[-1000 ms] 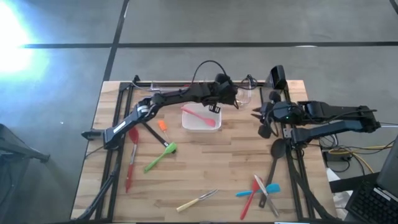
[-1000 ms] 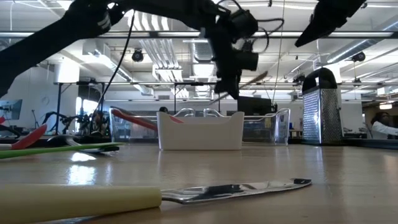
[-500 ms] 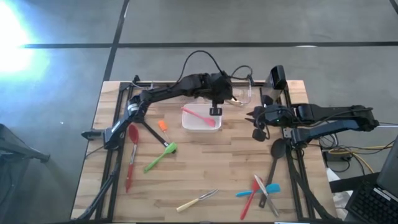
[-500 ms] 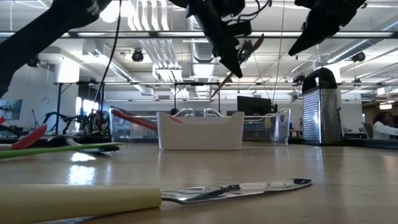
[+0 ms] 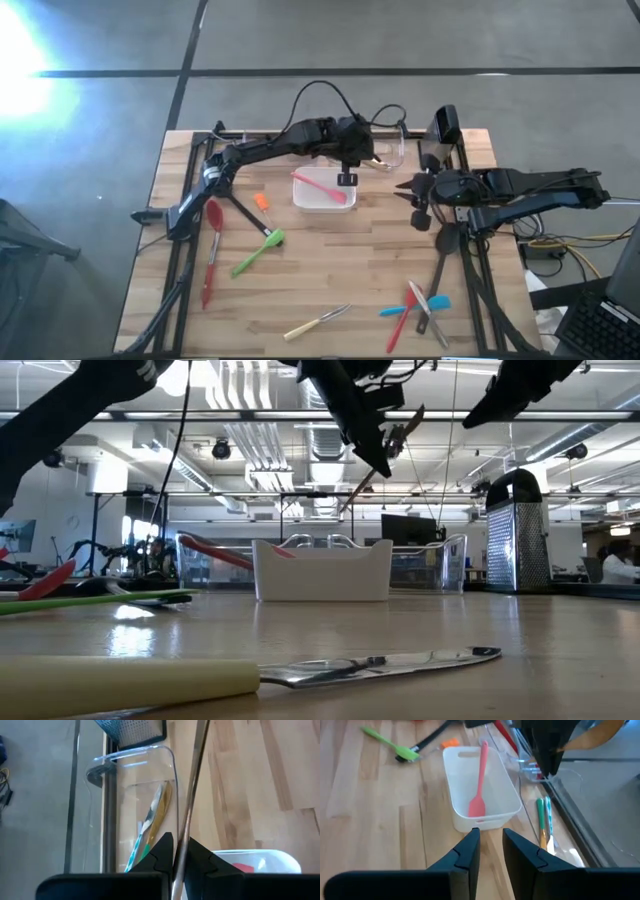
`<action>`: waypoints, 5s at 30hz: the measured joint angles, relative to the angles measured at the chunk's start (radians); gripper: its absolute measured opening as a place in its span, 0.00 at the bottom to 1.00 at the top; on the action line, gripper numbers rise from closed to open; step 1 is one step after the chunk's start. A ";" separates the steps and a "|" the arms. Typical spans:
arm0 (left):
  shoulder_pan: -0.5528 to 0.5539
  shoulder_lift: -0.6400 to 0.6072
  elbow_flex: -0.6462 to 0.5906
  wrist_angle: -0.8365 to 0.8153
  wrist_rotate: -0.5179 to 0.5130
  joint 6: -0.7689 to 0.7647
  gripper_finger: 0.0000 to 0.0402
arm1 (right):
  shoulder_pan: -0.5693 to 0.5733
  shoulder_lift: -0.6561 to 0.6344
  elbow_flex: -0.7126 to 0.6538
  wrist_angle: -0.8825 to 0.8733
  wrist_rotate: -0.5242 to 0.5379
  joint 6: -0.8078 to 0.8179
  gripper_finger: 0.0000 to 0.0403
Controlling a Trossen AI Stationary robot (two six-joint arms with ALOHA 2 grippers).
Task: Pick & Place Kitchen Items
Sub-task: Put the gold table knife into the right transparent bin
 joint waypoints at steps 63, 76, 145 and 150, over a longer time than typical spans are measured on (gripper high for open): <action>-0.143 0.004 -0.050 -0.050 -0.210 0.041 0.05 | -0.063 0.276 0.000 0.396 0.055 -0.199 0.35; -0.142 0.004 -0.050 -0.057 -0.210 0.044 0.05 | -0.062 0.270 0.000 0.434 0.051 -0.210 0.12; -0.090 -0.798 -0.920 0.532 -0.187 -0.259 0.20 | -0.712 0.756 -0.005 1.099 -0.459 -0.251 0.02; -0.090 -0.817 -0.945 0.531 -0.197 -0.267 0.20 | -0.712 0.778 0.022 1.033 -0.474 -0.251 0.02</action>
